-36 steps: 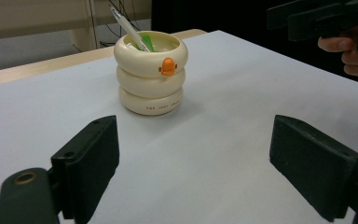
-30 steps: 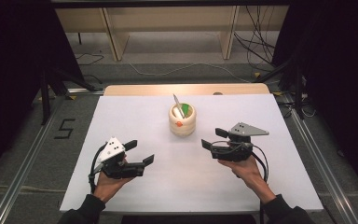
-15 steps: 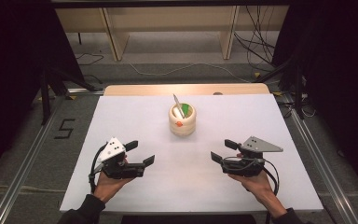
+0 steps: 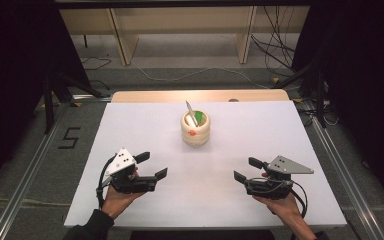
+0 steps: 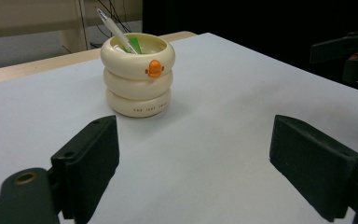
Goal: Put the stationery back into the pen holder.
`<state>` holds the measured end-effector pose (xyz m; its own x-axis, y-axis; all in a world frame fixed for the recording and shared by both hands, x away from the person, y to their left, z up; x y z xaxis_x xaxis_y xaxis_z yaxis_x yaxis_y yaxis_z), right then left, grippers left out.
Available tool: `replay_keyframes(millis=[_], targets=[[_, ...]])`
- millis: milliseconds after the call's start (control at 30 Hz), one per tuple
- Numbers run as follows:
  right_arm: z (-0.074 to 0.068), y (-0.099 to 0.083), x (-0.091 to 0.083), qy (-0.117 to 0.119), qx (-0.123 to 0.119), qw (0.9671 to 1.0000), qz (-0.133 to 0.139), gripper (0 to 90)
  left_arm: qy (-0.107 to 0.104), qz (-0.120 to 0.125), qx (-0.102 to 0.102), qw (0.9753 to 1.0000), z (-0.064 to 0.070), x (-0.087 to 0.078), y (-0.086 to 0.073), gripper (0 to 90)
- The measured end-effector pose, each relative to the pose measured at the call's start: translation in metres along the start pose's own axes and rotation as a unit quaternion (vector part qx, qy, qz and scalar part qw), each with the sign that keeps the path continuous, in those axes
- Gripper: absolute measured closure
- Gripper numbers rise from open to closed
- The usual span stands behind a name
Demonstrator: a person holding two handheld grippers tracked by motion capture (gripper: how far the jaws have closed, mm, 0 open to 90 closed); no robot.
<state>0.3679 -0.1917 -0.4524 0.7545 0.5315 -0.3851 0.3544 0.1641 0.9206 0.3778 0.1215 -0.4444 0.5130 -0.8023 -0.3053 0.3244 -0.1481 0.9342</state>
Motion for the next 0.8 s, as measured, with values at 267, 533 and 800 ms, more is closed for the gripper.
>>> replay_keyframes(millis=[267,533,800], targets=[[-0.003,-0.010,-0.007,0.001,-0.001,1.0000,-0.007,26.6,-0.013,0.001,-0.012,0.9998,0.006,0.000,-0.002,15.6],[-0.002,-0.017,-0.012,-0.002,0.004,0.9999,-0.010,26.6,-0.014,-0.003,-0.009,0.9999,0.009,0.000,-0.004,15.6],[-0.002,-0.015,-0.013,-0.005,-0.001,1.0000,-0.006,26.6,-0.016,-0.006,-0.003,0.9999,0.010,0.002,-0.005,15.6]])
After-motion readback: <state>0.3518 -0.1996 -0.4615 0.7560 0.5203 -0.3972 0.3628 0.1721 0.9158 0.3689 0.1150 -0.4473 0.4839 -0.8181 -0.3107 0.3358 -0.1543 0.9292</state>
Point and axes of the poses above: each handheld gripper's, and its own axes: x roughly forward along the jaws, y roughly out of its top, z roughly to its right, the point moved 7 cm from there along x, roughly forward along the jaws, and after that the axes turned 10 degrees about -y, right-handed, at the moved point
